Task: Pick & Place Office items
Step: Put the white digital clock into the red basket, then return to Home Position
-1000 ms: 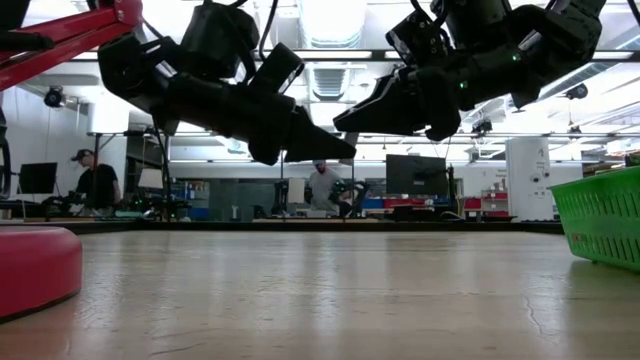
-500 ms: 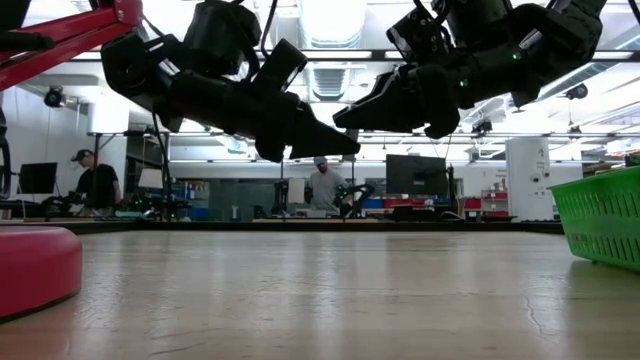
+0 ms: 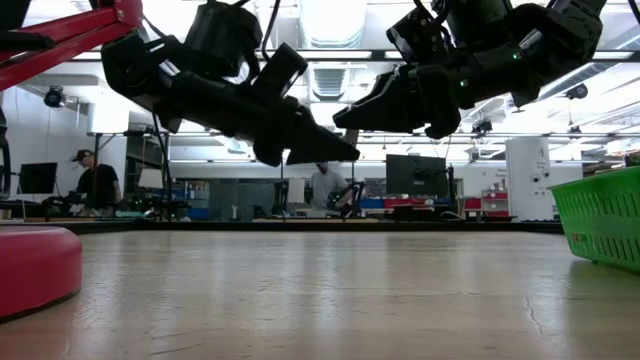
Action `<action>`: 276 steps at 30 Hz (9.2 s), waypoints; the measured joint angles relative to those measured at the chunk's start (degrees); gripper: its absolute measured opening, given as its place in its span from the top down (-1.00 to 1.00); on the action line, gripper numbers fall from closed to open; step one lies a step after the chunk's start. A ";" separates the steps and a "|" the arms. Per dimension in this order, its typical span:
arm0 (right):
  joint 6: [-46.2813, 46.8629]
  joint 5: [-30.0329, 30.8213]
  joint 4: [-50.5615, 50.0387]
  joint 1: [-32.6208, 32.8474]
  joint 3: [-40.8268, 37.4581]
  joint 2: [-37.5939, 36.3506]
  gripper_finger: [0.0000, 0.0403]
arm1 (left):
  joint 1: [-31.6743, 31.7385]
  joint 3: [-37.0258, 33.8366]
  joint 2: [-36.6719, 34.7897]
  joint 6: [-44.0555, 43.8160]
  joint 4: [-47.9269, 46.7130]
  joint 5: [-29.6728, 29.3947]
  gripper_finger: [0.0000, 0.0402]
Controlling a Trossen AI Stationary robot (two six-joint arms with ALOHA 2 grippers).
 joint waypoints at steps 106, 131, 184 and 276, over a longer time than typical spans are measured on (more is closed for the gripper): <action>104.25 -1.73 -111.96 25.01 17.75 -33.57 0.16 | -0.02 -0.22 -22.36 -3.02 -23.49 -12.46 -0.68; 126.07 -10.00 -113.85 42.45 18.10 -13.61 0.15 | -0.02 -0.22 -22.36 -3.02 -23.49 -12.31 -0.68; 129.50 -8.85 -113.00 42.40 17.81 -6.34 -0.21 | 0.00 -0.22 -22.36 -3.02 -23.49 -12.46 -0.68; 19.72 -0.34 -10.53 -10.62 -4.24 -11.69 -0.43 | -0.01 -0.24 -22.34 -3.02 -23.48 -12.28 -0.67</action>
